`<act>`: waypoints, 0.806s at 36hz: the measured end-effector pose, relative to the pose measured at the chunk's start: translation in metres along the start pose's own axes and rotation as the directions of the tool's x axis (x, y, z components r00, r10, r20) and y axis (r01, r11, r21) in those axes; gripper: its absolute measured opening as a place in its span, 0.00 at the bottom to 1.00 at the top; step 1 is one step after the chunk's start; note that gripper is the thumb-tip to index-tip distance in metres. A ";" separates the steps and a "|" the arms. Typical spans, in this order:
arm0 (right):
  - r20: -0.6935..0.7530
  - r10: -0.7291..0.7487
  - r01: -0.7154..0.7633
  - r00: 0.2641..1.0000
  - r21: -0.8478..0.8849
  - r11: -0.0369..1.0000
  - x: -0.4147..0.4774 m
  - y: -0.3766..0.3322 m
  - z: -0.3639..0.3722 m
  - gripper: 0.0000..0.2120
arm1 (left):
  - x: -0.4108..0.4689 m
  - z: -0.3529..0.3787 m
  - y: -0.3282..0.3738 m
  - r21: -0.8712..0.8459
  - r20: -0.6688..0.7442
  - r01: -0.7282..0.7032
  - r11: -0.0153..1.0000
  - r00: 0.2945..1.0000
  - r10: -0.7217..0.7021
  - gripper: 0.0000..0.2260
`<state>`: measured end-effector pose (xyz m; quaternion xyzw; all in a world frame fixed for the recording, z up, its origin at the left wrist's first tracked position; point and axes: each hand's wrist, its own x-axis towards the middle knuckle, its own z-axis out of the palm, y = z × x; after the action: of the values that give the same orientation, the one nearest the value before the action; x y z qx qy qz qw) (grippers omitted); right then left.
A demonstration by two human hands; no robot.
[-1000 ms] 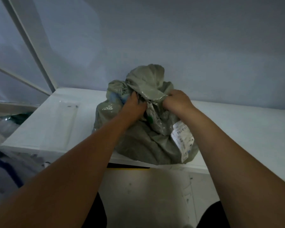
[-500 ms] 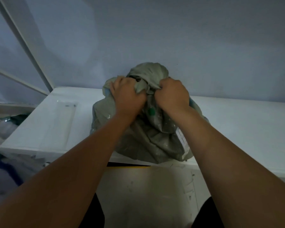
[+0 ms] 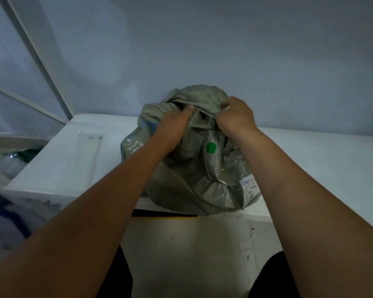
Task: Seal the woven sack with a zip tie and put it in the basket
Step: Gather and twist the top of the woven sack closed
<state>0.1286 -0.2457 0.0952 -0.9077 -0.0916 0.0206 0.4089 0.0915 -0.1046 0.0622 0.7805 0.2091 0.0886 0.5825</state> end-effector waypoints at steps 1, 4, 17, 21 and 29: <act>0.022 -0.003 0.004 1.000 -0.029 1.000 -0.001 -0.002 0.002 0.08 | 0.000 0.001 -0.002 0.082 0.031 0.028 0.996 0.999 -0.031 0.24; 0.068 0.010 -0.008 0.998 -0.031 0.999 -0.004 -0.007 0.008 0.07 | -0.003 0.002 -0.013 0.167 0.180 0.052 0.985 0.980 -0.082 0.28; -0.073 0.198 -0.103 0.977 0.656 0.748 -0.003 -0.021 0.012 0.22 | -0.002 -0.011 0.002 -0.128 -0.053 0.027 0.991 0.998 -0.034 0.05; -0.219 0.283 -0.023 0.934 0.752 0.658 0.000 -0.020 0.003 0.17 | 0.001 -0.029 0.006 -0.304 -0.300 -0.303 0.903 0.930 0.212 0.09; -0.399 0.243 0.019 0.884 0.550 0.835 0.012 -0.008 0.005 0.09 | -0.010 -0.039 0.015 -0.140 -0.695 -0.547 0.825 0.647 0.312 0.04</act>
<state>0.1388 -0.2352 0.0983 -0.7388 0.0708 -0.1419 0.6550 0.0712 -0.0782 0.0893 0.6158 0.1834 0.5235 0.5596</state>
